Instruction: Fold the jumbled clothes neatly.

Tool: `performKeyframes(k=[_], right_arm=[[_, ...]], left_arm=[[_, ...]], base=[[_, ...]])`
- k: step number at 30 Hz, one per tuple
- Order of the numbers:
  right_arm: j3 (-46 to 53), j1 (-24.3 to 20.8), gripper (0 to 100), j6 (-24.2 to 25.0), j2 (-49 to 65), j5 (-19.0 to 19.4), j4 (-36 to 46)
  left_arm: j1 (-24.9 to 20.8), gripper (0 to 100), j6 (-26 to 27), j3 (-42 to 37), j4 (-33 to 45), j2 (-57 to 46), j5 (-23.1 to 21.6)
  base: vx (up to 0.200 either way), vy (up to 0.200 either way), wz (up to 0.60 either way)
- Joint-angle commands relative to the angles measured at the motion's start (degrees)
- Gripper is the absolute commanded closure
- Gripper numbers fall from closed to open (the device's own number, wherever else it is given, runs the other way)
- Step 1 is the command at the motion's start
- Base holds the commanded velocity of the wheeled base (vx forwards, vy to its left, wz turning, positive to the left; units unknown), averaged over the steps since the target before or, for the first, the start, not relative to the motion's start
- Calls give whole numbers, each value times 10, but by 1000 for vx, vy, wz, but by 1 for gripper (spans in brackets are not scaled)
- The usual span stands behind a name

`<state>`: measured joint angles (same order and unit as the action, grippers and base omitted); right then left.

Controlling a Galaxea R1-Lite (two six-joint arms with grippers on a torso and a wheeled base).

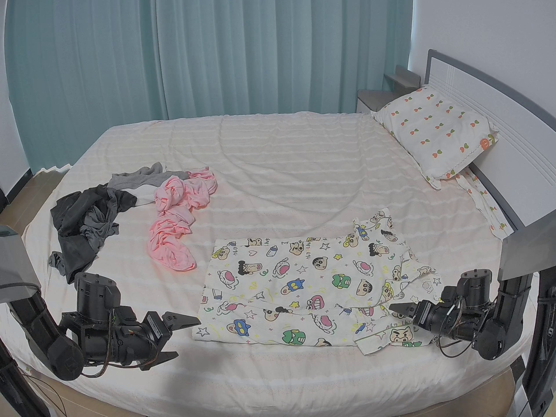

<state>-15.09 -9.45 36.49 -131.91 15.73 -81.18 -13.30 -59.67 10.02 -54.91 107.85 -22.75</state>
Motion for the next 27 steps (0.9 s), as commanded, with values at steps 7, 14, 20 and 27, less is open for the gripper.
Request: performKeyframes(k=[7,14,20,27], right_arm=[[-67,1,0,1,-28,20,53],[-68,20,0,-1,-19,21,69],[-45,45,0,-21,-7,21,72],[-31,31,0,-34,-21,35,72]], left_arm=[[-1,0,0,0,-1,2,0],[-1,0,0,0,-1,2,0],[-1,0,0,0,-1,2,0],[-1,0,0,0,-1,3,0]], base=[[0,0,0],[0,0,0],[0,0,0],[0,0,0]])
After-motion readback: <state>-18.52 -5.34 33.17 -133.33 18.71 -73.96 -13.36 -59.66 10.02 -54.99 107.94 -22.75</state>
